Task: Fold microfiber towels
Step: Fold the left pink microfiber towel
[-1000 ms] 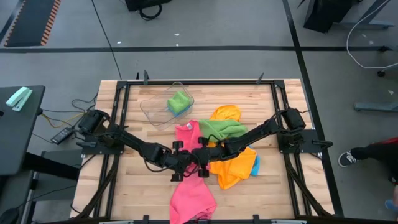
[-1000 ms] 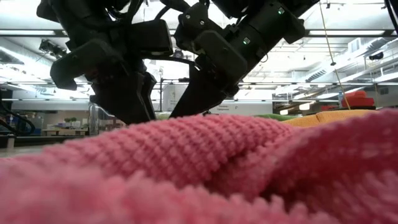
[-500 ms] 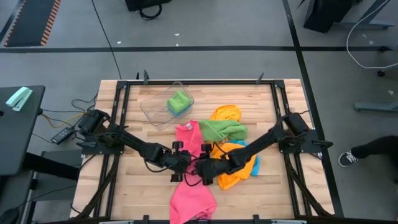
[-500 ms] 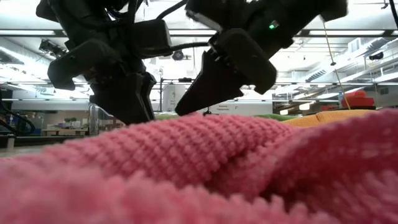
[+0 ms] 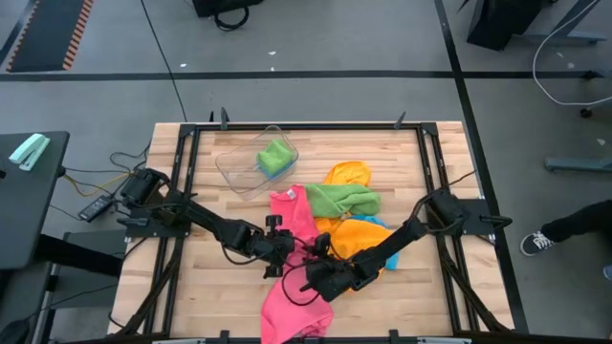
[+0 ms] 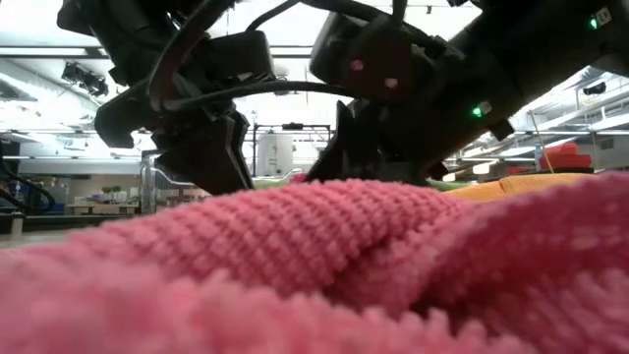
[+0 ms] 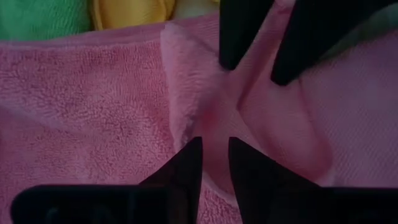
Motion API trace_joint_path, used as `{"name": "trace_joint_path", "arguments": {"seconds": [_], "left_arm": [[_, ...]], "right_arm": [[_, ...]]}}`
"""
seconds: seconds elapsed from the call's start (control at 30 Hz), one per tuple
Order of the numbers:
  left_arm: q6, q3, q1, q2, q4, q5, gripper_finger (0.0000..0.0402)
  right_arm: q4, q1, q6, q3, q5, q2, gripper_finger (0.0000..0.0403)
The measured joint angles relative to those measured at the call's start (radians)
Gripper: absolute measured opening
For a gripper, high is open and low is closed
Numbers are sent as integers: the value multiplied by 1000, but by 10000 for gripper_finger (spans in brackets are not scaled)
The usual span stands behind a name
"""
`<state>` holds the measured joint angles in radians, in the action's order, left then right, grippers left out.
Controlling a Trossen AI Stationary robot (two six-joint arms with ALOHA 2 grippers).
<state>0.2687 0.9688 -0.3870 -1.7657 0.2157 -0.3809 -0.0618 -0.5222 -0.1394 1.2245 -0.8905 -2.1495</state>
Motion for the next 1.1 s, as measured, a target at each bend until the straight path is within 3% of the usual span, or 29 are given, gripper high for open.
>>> {"name": "trace_joint_path", "arguments": {"seconds": [0.3, 0.7, 1.1], "left_arm": [[-2, 0, 0, 0, -9, 0, 81], [-2, 0, 0, 0, -24, 0, 84], [-2, 0, 0, 0, -24, 0, 75]], "right_arm": [[-22, -4, -19, 0, -83, 0, 197], [-23, 20, -21, 0, -104, 0, 193], [-22, 24, 1, 0, -103, 1, 86]]}}
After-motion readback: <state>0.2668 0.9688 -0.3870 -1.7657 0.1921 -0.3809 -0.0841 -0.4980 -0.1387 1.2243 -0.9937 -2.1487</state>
